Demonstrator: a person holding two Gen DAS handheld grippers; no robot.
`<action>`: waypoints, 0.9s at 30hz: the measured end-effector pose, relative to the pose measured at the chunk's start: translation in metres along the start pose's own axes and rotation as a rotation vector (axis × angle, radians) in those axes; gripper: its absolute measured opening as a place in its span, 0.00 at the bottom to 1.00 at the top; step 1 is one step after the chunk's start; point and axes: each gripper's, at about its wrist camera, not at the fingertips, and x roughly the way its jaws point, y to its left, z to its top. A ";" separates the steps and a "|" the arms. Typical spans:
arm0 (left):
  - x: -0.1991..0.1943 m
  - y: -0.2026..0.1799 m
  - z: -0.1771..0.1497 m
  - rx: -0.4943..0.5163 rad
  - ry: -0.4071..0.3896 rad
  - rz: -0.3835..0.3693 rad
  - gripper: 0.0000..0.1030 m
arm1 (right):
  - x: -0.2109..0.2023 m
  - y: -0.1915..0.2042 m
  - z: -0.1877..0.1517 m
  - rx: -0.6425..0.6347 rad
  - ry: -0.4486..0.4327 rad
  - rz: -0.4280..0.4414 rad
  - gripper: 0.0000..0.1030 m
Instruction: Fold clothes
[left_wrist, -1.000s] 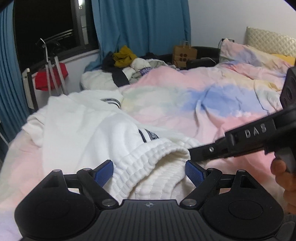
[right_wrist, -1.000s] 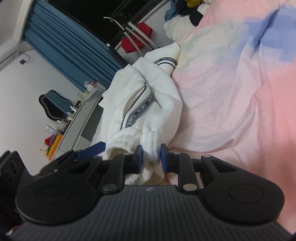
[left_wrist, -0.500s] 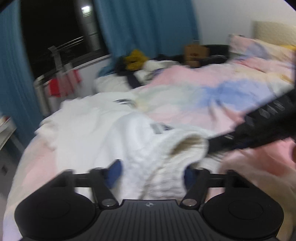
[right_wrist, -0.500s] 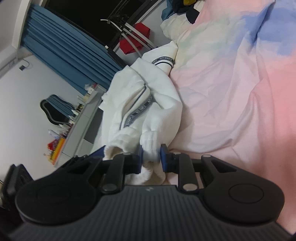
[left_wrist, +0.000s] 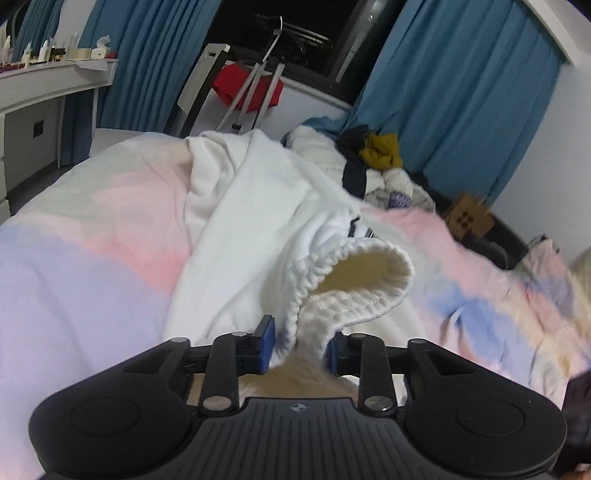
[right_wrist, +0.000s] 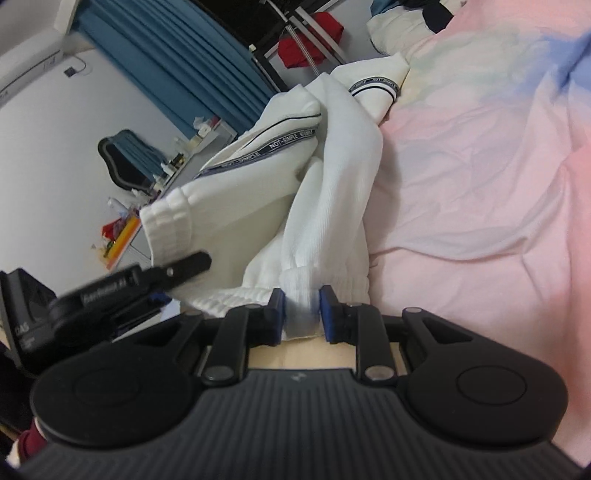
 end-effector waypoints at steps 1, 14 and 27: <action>0.000 -0.001 -0.001 0.008 -0.006 0.006 0.36 | 0.002 -0.001 0.000 -0.001 0.005 -0.004 0.22; 0.025 -0.053 -0.014 0.277 -0.031 0.057 0.62 | -0.004 -0.005 0.005 0.004 -0.008 -0.019 0.22; 0.002 -0.048 -0.038 0.671 0.068 0.167 0.78 | -0.018 -0.044 0.019 0.194 -0.125 -0.072 0.20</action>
